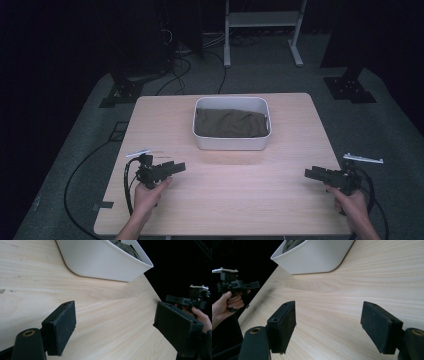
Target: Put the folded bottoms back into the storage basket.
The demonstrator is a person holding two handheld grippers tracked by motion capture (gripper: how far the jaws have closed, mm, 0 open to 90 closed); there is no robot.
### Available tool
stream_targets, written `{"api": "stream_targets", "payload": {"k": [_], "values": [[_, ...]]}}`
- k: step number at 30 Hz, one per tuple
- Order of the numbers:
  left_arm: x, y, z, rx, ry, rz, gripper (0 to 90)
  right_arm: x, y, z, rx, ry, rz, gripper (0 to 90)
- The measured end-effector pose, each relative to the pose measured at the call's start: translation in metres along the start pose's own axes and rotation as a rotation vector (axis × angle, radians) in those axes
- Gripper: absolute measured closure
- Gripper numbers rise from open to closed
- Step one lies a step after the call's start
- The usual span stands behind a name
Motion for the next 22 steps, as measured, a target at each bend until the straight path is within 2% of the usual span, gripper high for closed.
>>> {"api": "stream_targets", "payload": {"k": [6, 13, 18, 22], "values": [[0.003, -0.005, -0.004, -0.003, 0.002, -0.009, 16.6, 0.001, -0.006, -0.003, 0.006, 0.0, 0.0, 27.4], [0.002, -0.01, -0.009, -0.011, -0.004, -0.002, 16.0, 0.002, -0.014, -0.007, -0.005, 0.008, 0.007, 27.2], [0.0, -0.017, -0.014, -0.018, -0.01, -0.012, 15.9, 0.006, -0.019, -0.009, -0.013, 0.018, 0.009, 27.0], [-0.005, -0.026, -0.016, -0.037, -0.003, -0.003, 15.8, 0.014, -0.021, -0.011, -0.02, 0.026, -0.02, 26.6]]}}
Point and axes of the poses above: each handheld gripper's, and its own axes: z roughly forward along the jaws, y roughly out of its top, x roughly to its left, the point moved 10 cm from there along z, roughly forward along the jaws, and after that the axes turned 8 degrees about y, right-handed, at the moved point
